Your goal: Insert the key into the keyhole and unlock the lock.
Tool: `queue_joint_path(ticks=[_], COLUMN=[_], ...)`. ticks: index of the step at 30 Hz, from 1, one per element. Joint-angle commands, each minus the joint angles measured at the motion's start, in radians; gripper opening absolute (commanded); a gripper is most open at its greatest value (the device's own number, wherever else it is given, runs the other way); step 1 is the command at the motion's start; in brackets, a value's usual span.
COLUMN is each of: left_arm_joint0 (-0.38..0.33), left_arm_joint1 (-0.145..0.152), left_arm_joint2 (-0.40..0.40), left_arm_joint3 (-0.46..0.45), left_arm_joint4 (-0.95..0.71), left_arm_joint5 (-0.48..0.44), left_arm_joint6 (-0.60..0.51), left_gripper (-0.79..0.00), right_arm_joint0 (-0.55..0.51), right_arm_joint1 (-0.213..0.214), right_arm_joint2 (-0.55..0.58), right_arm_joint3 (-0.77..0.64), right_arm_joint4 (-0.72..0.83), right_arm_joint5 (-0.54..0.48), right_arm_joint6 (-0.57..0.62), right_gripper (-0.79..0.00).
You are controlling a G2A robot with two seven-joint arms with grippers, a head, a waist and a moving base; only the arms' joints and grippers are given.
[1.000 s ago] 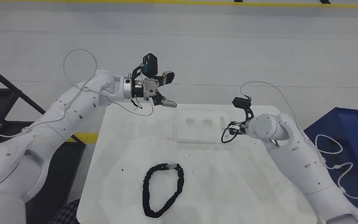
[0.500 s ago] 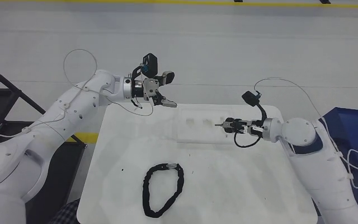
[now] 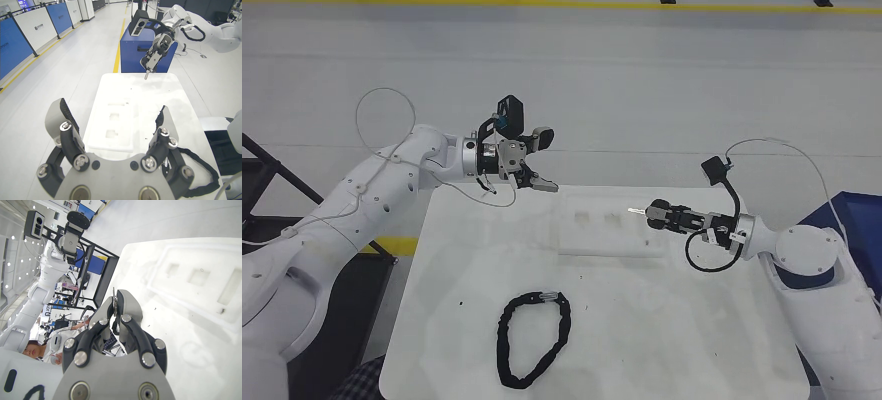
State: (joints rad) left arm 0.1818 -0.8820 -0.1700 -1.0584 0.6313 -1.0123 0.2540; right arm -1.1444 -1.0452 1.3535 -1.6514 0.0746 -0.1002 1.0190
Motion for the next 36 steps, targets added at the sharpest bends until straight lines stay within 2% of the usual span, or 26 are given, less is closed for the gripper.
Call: queue_joint_path(ticks=[1,12,14,19,23,28,36], left_arm_joint0=[0.0,0.0,0.014,0.087,0.16,0.235,0.312], left_arm_joint1=[0.0,0.0,0.002,0.016,0.022,0.017,0.002], left_arm_joint2=[0.0,0.0,-0.01,-0.031,-0.041,-0.041,0.0], left_arm_joint3=[0.0,0.0,-0.023,-0.055,-0.063,-0.066,-0.066], left_arm_joint4=[0.0,0.0,0.026,0.068,0.164,0.281,0.437], left_arm_joint5=[0.0,0.0,0.032,0.026,0.006,0.0,0.0], left_arm_joint6=[0.0,0.0,-0.025,-0.021,0.034,0.108,0.196], left_gripper=[0.0,0.0,0.0,0.0,0.0,0.0,0.0], right_arm_joint0=[0.0,0.0,0.0,0.0,0.0,0.0,0.0], right_arm_joint1=[0.0,0.0,0.0,0.0,0.0,0.0,0.0], right_arm_joint2=[0.0,0.0,0.0,0.0,0.0,0.0,0.0], right_arm_joint3=[0.0,0.0,0.0,0.0,0.0,0.0,0.0], right_arm_joint4=[0.0,0.0,0.0,0.0,0.0,0.0,0.0], right_arm_joint5=[0.001,0.001,0.001,0.001,0.001,0.001,0.001], right_arm_joint6=[0.0,0.0,0.0,0.0,0.0,0.0,0.0], right_gripper=[-0.785,-0.785,-0.785,-0.785,-0.785,-0.785,-0.785])
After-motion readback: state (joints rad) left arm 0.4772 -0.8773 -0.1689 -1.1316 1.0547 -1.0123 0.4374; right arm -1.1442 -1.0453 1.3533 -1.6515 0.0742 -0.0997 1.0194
